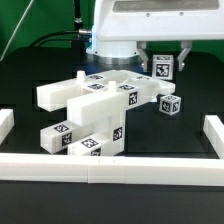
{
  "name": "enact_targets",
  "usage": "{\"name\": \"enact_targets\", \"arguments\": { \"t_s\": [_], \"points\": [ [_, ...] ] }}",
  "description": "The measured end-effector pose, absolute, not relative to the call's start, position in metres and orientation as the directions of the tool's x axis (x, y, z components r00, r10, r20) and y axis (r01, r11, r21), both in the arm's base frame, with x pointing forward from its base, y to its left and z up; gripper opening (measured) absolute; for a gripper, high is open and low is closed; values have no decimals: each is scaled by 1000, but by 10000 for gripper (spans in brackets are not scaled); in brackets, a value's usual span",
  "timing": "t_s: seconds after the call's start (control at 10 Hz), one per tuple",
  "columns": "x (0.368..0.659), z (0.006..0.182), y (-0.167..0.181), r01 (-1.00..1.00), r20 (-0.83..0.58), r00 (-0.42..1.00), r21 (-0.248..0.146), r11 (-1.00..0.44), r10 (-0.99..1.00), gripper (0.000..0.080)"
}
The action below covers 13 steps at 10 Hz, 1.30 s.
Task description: Assemble chair
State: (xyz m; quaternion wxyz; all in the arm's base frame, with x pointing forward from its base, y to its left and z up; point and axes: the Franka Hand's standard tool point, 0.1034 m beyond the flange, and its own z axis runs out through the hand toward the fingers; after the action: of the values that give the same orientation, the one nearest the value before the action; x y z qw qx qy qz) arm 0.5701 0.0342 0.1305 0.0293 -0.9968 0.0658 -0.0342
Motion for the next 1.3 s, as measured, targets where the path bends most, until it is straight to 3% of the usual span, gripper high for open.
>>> {"name": "enact_targets", "arguments": {
  "t_s": [0.2, 0.6, 0.9, 1.3],
  "points": [
    [593, 150, 12, -134, 57, 989, -72, -988, -139, 285],
    [591, 145, 11, -131, 60, 989, -68, -989, -135, 287],
    [597, 138, -25, -42, 118, 992, -31, -999, -45, 287],
    [599, 135, -27, -48, 115, 992, -28, -998, -51, 287]
  ]
}}
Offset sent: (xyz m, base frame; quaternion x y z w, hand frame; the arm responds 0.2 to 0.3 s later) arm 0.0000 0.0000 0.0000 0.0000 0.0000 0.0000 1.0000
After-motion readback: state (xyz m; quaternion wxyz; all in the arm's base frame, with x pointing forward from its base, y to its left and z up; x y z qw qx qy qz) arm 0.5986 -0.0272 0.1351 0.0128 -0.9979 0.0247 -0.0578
